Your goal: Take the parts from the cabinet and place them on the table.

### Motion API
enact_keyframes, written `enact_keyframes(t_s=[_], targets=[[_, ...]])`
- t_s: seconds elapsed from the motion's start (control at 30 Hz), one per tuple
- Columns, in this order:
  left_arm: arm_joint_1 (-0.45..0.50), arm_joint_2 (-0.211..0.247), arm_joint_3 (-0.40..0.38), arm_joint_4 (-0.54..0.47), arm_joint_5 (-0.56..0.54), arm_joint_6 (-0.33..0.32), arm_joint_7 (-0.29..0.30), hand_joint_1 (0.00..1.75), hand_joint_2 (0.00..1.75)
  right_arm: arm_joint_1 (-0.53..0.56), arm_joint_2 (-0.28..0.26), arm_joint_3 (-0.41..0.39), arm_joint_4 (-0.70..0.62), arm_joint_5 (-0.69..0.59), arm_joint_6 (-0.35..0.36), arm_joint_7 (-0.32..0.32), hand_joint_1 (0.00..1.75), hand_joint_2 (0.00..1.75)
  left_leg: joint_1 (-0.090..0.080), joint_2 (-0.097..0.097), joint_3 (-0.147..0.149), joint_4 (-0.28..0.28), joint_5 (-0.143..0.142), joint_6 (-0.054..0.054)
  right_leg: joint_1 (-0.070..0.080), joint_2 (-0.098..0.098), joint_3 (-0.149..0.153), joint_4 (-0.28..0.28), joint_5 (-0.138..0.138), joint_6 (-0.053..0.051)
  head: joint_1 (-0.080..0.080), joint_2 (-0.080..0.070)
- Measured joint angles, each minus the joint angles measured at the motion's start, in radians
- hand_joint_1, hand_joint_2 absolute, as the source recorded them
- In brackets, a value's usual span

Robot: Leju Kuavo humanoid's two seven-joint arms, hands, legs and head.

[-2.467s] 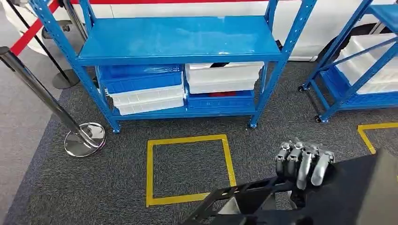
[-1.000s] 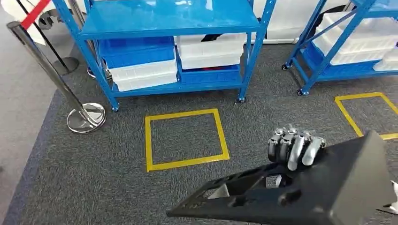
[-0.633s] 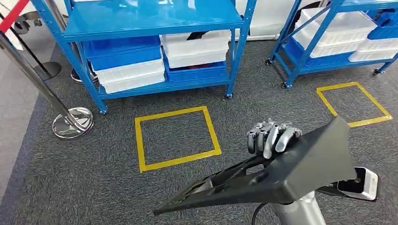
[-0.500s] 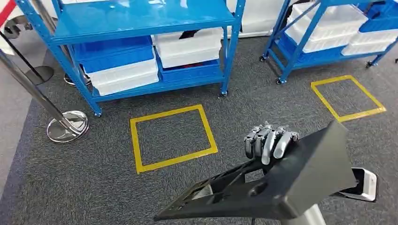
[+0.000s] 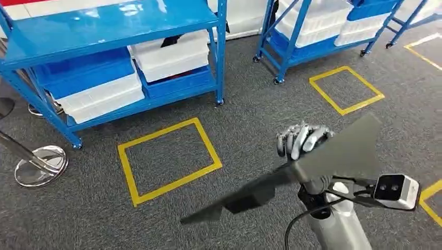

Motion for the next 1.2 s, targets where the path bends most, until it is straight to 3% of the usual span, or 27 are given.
enact_keyframes(t_s=[0.07, 0.1, 0.13, 0.17, 0.23, 0.27, 0.3, 0.37, 0.4, 0.43, 0.47, 0.57, 0.6, 0.63, 0.7, 0.73, 0.77, 0.8, 0.83, 0.87, 0.9, 0.93, 0.97, 1.07, 1.1, 1.17, 1.2], targets=[[-0.006, 0.005, -0.01, 0.0, 0.001, -0.009, 0.0, 0.0, 1.75, 0.011, -0.016, 0.017, -0.017, -0.001, -0.051, 0.0, 1.71, 1.75, -0.001, 0.016, -0.001, -0.005, 0.007, 0.014, -0.003, 0.02, -0.003, -0.007, 0.009, 0.014, 0.0, 0.0], [-0.009, 0.006, -0.014, -0.002, 0.0, -0.01, 0.0, 0.0, 1.75, 0.015, -0.022, 0.022, -0.023, 0.002, -0.052, 0.0, 1.71, 1.75, 0.004, 0.03, 0.001, -0.011, 0.012, 0.022, -0.004, -0.009, -0.007, 0.0, 0.002, 0.017, 0.0, 0.0], [-0.01, 0.008, -0.019, -0.002, 0.0, -0.009, -0.003, 0.0, 1.75, 0.014, -0.023, 0.027, -0.032, 0.01, -0.047, 0.0, 1.71, 1.75, 0.003, 0.039, 0.002, -0.013, 0.014, 0.025, 0.001, -0.059, -0.018, 0.026, -0.018, 0.023, 0.0, 0.0], [-0.009, 0.009, -0.024, -0.002, 0.0, -0.009, -0.01, 0.0, 1.75, 0.018, -0.022, 0.031, -0.04, 0.026, -0.03, 0.0, 1.71, 1.75, 0.0, 0.054, 0.001, -0.014, 0.013, 0.031, -0.001, -0.086, -0.05, 0.091, -0.056, 0.029, 0.0, 0.0], [-0.005, 0.01, -0.027, -0.002, 0.001, -0.008, -0.025, 0.0, 1.75, 0.047, -0.002, 0.031, -0.048, 0.069, 0.02, 0.0, 1.71, 1.75, -0.004, 0.079, 0.001, -0.014, 0.011, 0.034, -0.005, -0.1, -0.122, 0.244, -0.119, 0.035, 0.0, 0.0], [-0.004, 0.01, -0.029, -0.002, 0.001, -0.008, -0.033, 0.0, 1.75, 0.061, 0.013, 0.031, -0.05, 0.089, 0.046, 0.0, 1.71, 1.75, -0.004, 0.092, 0.001, -0.013, 0.01, 0.034, -0.005, -0.101, -0.144, 0.287, -0.126, 0.036, 0.0, 0.0], [-0.004, 0.01, -0.031, -0.002, 0.001, -0.008, -0.039, 0.0, 1.75, 0.071, 0.03, 0.031, -0.053, 0.1, 0.06, 0.0, 1.71, 1.75, -0.005, 0.105, 0.002, -0.013, 0.009, 0.034, -0.005, -0.102, -0.141, 0.282, -0.109, 0.035, 0.0, 0.0], [-0.006, 0.01, -0.034, -0.002, 0.0, -0.008, -0.046, 0.0, 1.75, 0.078, 0.052, 0.031, -0.062, 0.108, 0.067, 0.0, 1.71, 1.75, -0.007, 0.129, 0.007, -0.013, 0.004, 0.033, -0.003, -0.112, -0.073, 0.15, -0.034, 0.027, 0.0, 0.0], [-0.006, 0.009, -0.034, -0.002, 0.0, -0.008, -0.047, 0.0, 1.75, 0.078, 0.062, 0.031, -0.066, 0.108, 0.068, 0.0, 1.71, 1.75, -0.008, 0.139, 0.011, -0.014, 0.002, 0.03, 0.001, -0.128, -0.027, 0.065, 0.002, 0.019, 0.0, 0.0], [-0.008, 0.009, -0.035, -0.002, 0.0, -0.009, -0.05, 0.0, 1.75, 0.077, 0.069, 0.031, -0.071, 0.108, 0.072, 0.0, 1.71, 1.75, -0.009, 0.149, 0.014, -0.015, 0.0, 0.028, 0.012, -0.175, 0.008, -0.004, -0.001, 0.008, 0.0, 0.0], [-0.009, 0.007, -0.039, -0.002, 0.0, -0.012, -0.053, 0.0, 1.75, 0.075, 0.078, 0.03, -0.074, 0.108, 0.079, 0.0, 1.71, 1.75, -0.016, 0.159, 0.014, -0.014, -0.003, 0.022, 0.025, -0.19, 0.011, -0.015, -0.002, -0.003, 0.0, 0.0], [-0.014, 0.008, -0.053, -0.002, 0.0, -0.03, -0.055, 0.0, 1.75, 0.066, 0.093, 0.021, -0.082, 0.103, 0.072, 0.0, 1.71, 1.75, -0.015, 0.192, 0.021, -0.024, -0.003, 0.009, 0.027, -0.148, 0.002, -0.015, 0.002, -0.015, 0.0, 0.0], [-0.018, 0.008, -0.055, -0.002, -0.003, -0.034, -0.055, 0.0, 1.75, 0.059, 0.094, 0.019, -0.087, 0.096, 0.06, 0.0, 1.71, 1.75, -0.018, 0.191, 0.019, -0.019, -0.01, 0.003, 0.012, -0.135, 0.01, -0.033, 0.012, -0.023, 0.0, 0.0], [-0.021, 0.013, -0.059, -0.002, -0.002, -0.037, -0.053, 0.0, 1.75, 0.041, 0.093, 0.019, -0.089, 0.08, 0.044, 0.0, 1.71, 1.75, -0.014, 0.138, 0.014, 0.005, -0.028, -0.002, 0.011, -0.126, 0.014, -0.041, 0.016, -0.025, 0.0, 0.0], [-0.025, 0.016, -0.069, -0.003, -0.001, -0.038, -0.041, 0.0, 1.75, 0.002, 0.091, 0.02, -0.087, 0.054, 0.01, 0.0, 1.71, 1.75, -0.013, 0.094, -0.044, 0.129, -0.098, -0.003, 0.009, -0.108, 0.012, -0.04, 0.018, -0.035, 0.0, 0.0], [-0.025, 0.017, -0.075, -0.003, -0.002, -0.038, -0.033, 0.0, 1.75, -0.01, 0.081, 0.024, -0.086, 0.037, -0.011, 0.0, 1.71, 1.75, -0.013, 0.087, -0.083, 0.212, -0.132, -0.004, 0.01, -0.095, 0.013, -0.04, 0.018, -0.035, 0.0, 0.0], [-0.024, 0.019, -0.077, -0.003, -0.002, -0.038, -0.026, 0.0, 1.75, -0.017, 0.067, 0.03, -0.084, 0.021, -0.031, 0.0, 1.71, 1.75, -0.013, 0.085, -0.113, 0.269, -0.144, -0.007, 0.009, -0.083, 0.013, -0.038, 0.018, -0.035, 0.0, 0.0], [-0.024, 0.019, -0.079, -0.003, -0.002, -0.038, -0.022, 0.0, 1.75, -0.021, 0.053, 0.032, -0.081, 0.013, -0.039, 0.0, 1.71, 1.75, -0.011, 0.085, -0.123, 0.282, -0.131, -0.009, 0.008, -0.07, 0.013, -0.035, 0.018, -0.034, 0.0, 0.0], [-0.024, 0.019, -0.082, -0.003, -0.002, -0.038, -0.021, 0.0, 1.75, -0.025, 0.044, 0.032, -0.077, 0.009, -0.046, 0.0, 1.71, 1.75, -0.009, 0.085, -0.11, 0.248, -0.097, -0.011, 0.006, -0.058, 0.013, -0.032, 0.017, -0.032, 0.0, 0.0], [-0.025, 0.022, -0.085, -0.003, -0.002, -0.038, -0.019, 0.0, 1.75, -0.031, 0.034, 0.034, -0.074, 0.005, -0.046, 0.0, 1.71, 1.75, -0.004, 0.081, -0.075, 0.164, -0.043, -0.014, 0.003, -0.042, 0.012, -0.024, 0.013, -0.027, 0.0, 0.0], [-0.025, 0.022, -0.088, -0.003, -0.002, -0.038, -0.019, 0.0, 1.75, -0.035, 0.029, 0.035, -0.074, 0.003, -0.046, 0.0, 1.71, 1.75, 0.003, 0.062, -0.038, 0.081, 0.002, -0.018, 0.0, -0.03, 0.01, -0.014, 0.008, -0.019, 0.0, 0.0], [-0.024, 0.022, -0.092, -0.003, -0.002, -0.038, -0.017, 0.0, 1.75, -0.037, 0.024, 0.037, -0.074, 0.001, -0.047, 0.0, 1.71, 1.75, 0.011, 0.015, -0.015, 0.03, 0.006, -0.021, -0.002, -0.019, 0.005, -0.001, 0.001, -0.011, 0.0, 0.0], [-0.023, 0.022, -0.096, -0.003, -0.002, -0.039, -0.014, 0.0, 1.75, -0.041, 0.019, 0.037, -0.074, 0.0, -0.049, 0.0, 1.71, 1.75, 0.009, -0.013, -0.01, 0.009, -0.006, -0.018, 0.003, -0.006, -0.008, 0.016, -0.003, -0.004, 0.0, 0.0], [-0.026, 0.022, -0.102, -0.003, -0.002, -0.041, -0.008, 0.0, 1.75, -0.037, -0.008, 0.041, -0.071, -0.002, -0.058, 0.0, 1.71, 1.75, 0.0, 0.018, -0.015, 0.019, -0.002, 0.008, -0.007, 0.026, -0.021, 0.005, 0.011, 0.016, 0.0, 0.0], [-0.029, 0.022, -0.104, -0.004, -0.002, -0.041, -0.001, 0.0, 1.75, -0.034, -0.021, 0.04, -0.071, -0.001, -0.052, 0.0, 1.71, 1.75, 0.009, 0.029, -0.014, 0.012, 0.003, 0.016, -0.007, 0.036, -0.023, 0.007, 0.011, 0.019, 0.0, 0.0], [-0.031, 0.022, -0.109, -0.005, -0.001, -0.037, 0.006, 0.0, 1.75, -0.029, -0.034, 0.033, -0.07, -0.002, -0.021, 0.0, 1.71, 1.75, 0.006, 0.051, -0.01, 0.007, 0.006, 0.024, 0.0, -0.062, -0.048, 0.064, -0.026, 0.027, 0.001, 0.0], [-0.028, 0.021, -0.109, -0.005, -0.001, -0.036, 0.006, 0.0, 1.75, -0.028, -0.034, 0.027, -0.067, -0.005, -0.003, 0.0, 1.71, 1.75, 0.001, 0.065, -0.011, 0.007, 0.005, 0.028, -0.003, -0.086, -0.085, 0.136, -0.062, 0.032, 0.001, 0.0]])
